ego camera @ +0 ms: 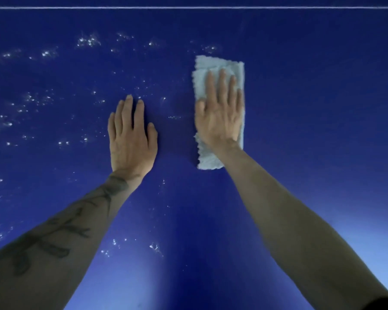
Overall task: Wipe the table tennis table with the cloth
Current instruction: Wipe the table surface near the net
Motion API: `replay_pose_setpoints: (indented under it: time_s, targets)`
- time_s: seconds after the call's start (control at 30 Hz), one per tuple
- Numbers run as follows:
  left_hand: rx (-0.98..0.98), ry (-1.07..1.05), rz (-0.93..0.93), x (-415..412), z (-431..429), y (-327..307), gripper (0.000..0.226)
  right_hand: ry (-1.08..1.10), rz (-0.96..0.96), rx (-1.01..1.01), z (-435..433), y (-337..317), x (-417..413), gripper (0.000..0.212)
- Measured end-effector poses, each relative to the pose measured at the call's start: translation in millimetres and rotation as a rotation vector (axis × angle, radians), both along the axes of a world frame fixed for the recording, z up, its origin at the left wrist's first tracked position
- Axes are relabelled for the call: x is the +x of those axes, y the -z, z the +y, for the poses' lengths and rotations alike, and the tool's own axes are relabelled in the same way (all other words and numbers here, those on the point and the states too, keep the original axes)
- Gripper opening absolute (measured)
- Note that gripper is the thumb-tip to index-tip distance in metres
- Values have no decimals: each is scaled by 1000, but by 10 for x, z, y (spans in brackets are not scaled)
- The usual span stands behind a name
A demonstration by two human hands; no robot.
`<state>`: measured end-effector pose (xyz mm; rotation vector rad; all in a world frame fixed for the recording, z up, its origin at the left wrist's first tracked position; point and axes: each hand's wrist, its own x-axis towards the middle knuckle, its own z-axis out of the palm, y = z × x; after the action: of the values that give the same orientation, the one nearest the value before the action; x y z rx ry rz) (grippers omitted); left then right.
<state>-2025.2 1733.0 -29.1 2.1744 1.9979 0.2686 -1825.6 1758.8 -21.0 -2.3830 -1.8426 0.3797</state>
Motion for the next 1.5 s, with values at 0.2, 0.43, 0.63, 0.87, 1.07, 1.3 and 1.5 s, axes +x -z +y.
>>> replay_pose_setpoints:
  time_s: [0.2, 0.43, 0.63, 0.87, 1.07, 1.3, 1.5]
  targets:
    - [45, 0, -5, -8, 43, 22, 55, -322, -21, 24, -364, 42, 65, 63]
    - [56, -31, 1, -2, 52, 50, 56, 107, -33, 19, 370, 2, 357, 65]
    - [68, -17, 0, -1, 56, 72, 56, -383, -26, 18, 104, -9, -322, 65]
    - [92, -21, 18, -14, 61, 96, 55, 62, -72, -20, 492, -26, 495, 64]
    - [112, -16, 32, -10, 69, 85, 54, -193, -25, 13, 745, -6, -161, 65]
    - [51, -16, 29, -25, 75, 72, 55, -110, -59, -12, 623, 7, 512, 62]
    - [33, -21, 31, -8, 77, 58, 56, 61, -33, -15, 1431, -41, 329, 65]
